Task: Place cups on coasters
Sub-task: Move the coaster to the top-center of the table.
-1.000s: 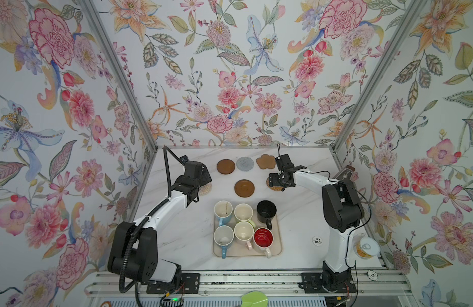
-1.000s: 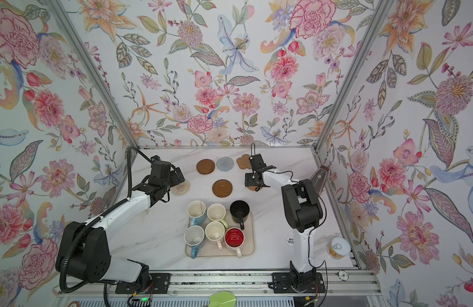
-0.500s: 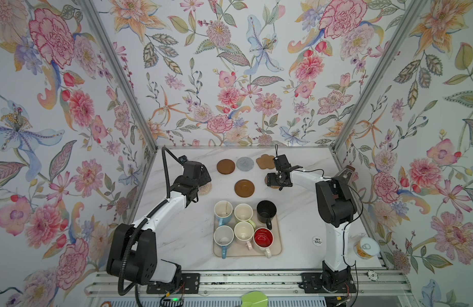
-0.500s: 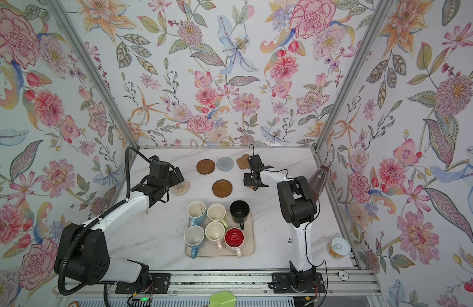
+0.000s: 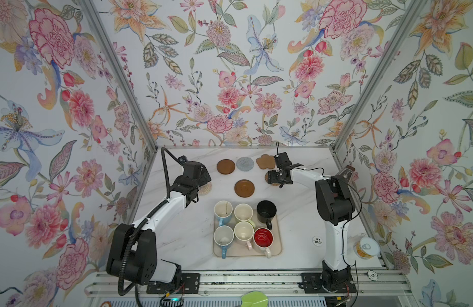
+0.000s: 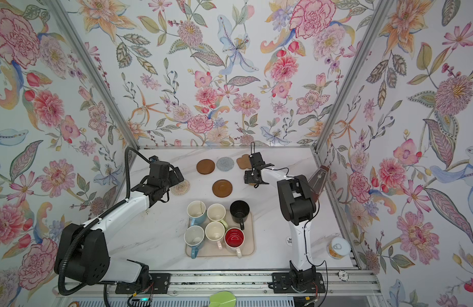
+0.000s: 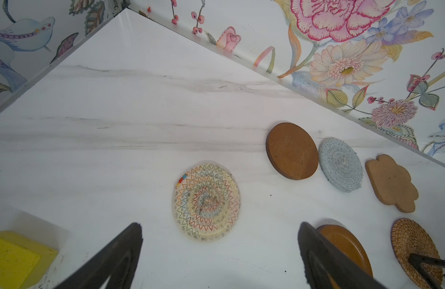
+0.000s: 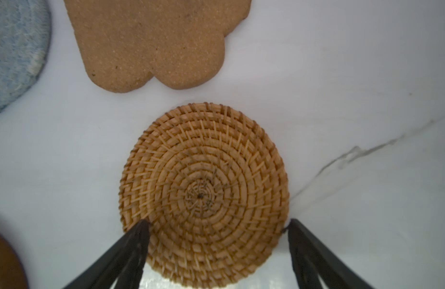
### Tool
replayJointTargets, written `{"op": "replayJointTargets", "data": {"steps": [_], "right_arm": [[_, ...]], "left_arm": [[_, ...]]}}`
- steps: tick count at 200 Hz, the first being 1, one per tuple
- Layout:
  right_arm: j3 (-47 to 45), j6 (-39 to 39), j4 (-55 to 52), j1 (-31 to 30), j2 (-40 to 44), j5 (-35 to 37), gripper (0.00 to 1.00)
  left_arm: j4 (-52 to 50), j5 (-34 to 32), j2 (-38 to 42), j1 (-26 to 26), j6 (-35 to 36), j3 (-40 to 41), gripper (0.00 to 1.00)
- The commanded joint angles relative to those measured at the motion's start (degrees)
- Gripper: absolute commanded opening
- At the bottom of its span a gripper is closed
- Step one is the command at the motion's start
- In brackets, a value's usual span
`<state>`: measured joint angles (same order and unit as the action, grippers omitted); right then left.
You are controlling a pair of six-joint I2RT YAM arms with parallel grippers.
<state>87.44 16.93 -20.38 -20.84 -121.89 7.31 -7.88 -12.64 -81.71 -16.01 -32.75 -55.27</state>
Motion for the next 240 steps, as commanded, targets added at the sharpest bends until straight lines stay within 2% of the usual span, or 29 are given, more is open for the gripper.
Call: {"op": "replayJointTargets", "data": {"steps": [1, 60, 156, 240], "right_arm": [[0.78, -1.03, -1.63, -1.9, 5.21, -0.54, 0.88], [4.15, -1.84, -3.1, -7.71, 3.53, -3.76, 0.88], [12.33, -5.76, -7.89, -15.44, -3.15, 1.3, 0.88], [15.89, -8.48, -10.88, -17.49, -8.42, 4.63, 0.89]], "left_arm": [[-1.0, -0.97, 1.9, 0.64, -0.91, 1.6, 0.99], [-1.55, -1.24, 3.22, 0.8, -1.97, 3.06, 0.99], [-1.43, -0.77, 4.32, 1.02, -2.85, 3.98, 0.99], [-1.0, -0.58, 4.52, 1.18, -2.91, 4.56, 0.99]]}}
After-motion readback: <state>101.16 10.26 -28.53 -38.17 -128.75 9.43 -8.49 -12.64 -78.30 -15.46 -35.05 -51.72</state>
